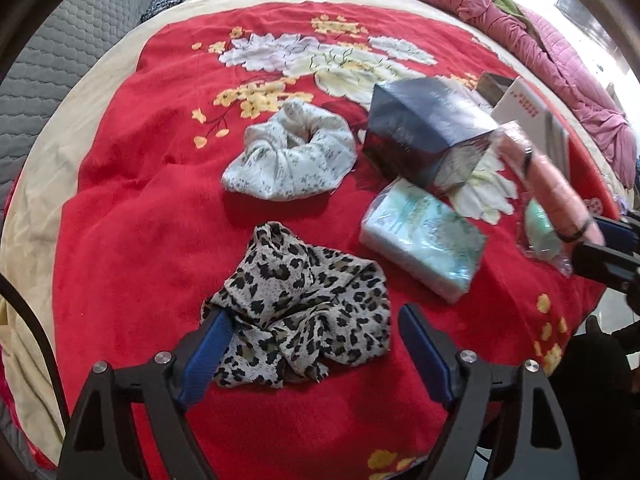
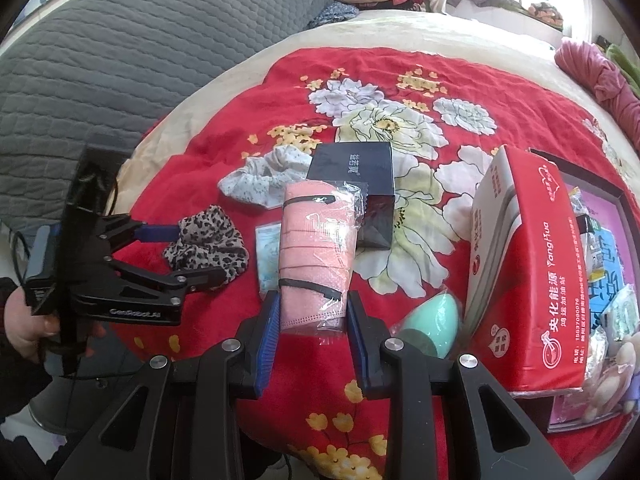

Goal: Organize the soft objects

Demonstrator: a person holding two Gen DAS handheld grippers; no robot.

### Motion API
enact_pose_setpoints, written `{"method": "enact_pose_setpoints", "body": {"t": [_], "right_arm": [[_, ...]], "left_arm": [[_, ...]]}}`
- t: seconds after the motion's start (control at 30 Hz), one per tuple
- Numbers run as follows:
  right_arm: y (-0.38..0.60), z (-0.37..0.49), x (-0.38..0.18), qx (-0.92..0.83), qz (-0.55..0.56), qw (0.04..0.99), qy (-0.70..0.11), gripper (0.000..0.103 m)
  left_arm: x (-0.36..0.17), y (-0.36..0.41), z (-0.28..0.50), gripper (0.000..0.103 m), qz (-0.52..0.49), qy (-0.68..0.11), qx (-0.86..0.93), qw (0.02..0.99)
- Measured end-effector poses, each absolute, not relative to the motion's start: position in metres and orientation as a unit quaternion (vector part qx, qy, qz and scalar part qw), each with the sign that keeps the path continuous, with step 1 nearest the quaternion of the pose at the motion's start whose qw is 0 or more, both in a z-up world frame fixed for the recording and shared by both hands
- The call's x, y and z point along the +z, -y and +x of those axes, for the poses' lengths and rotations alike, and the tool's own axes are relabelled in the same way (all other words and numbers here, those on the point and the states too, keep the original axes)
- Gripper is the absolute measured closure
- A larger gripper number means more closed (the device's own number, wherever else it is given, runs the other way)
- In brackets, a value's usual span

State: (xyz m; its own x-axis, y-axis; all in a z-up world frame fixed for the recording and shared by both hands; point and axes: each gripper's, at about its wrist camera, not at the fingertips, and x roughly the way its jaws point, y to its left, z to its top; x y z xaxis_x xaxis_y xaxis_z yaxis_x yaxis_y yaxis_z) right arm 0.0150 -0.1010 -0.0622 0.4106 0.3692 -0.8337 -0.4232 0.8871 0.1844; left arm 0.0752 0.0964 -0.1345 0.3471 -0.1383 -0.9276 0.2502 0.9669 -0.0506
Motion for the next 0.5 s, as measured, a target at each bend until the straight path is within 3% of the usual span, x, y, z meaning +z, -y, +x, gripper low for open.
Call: {"method": "enact_pose_setpoints", "body": {"t": [0.17, 0.2, 0.27, 0.3, 0.37, 0.5], "right_arm": [[0.101, 0.015, -0.064, 0.236, -0.028, 0.838, -0.491, 0.07], [0.101, 0.015, -0.064, 0.236, -0.027, 0.838, -0.491, 0.07], [0.101, 0.015, -0.064, 0.236, -0.027, 0.838, -0.491, 0.07], [0.101, 0.016, -0.064, 0.236, -0.027, 0.838, -0.491, 0.07], [0.101, 0.015, -0.064, 0.236, -0.027, 0.838, -0.491, 0.07], [0.1, 0.015, -0.064, 0.238, -0.027, 0.839, -0.489, 0.07]], "left_arm": [[-0.148, -0.092, 0.08, 0.021, 0.062, -0.565, -0.114, 0.815], [-0.149, -0.091, 0.08, 0.025, 0.064, -0.565, -0.114, 0.814], [-0.15, -0.091, 0.08, 0.048, 0.07, -0.565, -0.109, 0.815], [-0.15, -0.092, 0.081, 0.053, 0.071, -0.564, -0.107, 0.816], [-0.147, -0.096, 0.081, 0.071, 0.061, -0.563, -0.107, 0.817], [-0.144, -0.1, 0.082, 0.083, 0.06, -0.563, -0.106, 0.817]]}}
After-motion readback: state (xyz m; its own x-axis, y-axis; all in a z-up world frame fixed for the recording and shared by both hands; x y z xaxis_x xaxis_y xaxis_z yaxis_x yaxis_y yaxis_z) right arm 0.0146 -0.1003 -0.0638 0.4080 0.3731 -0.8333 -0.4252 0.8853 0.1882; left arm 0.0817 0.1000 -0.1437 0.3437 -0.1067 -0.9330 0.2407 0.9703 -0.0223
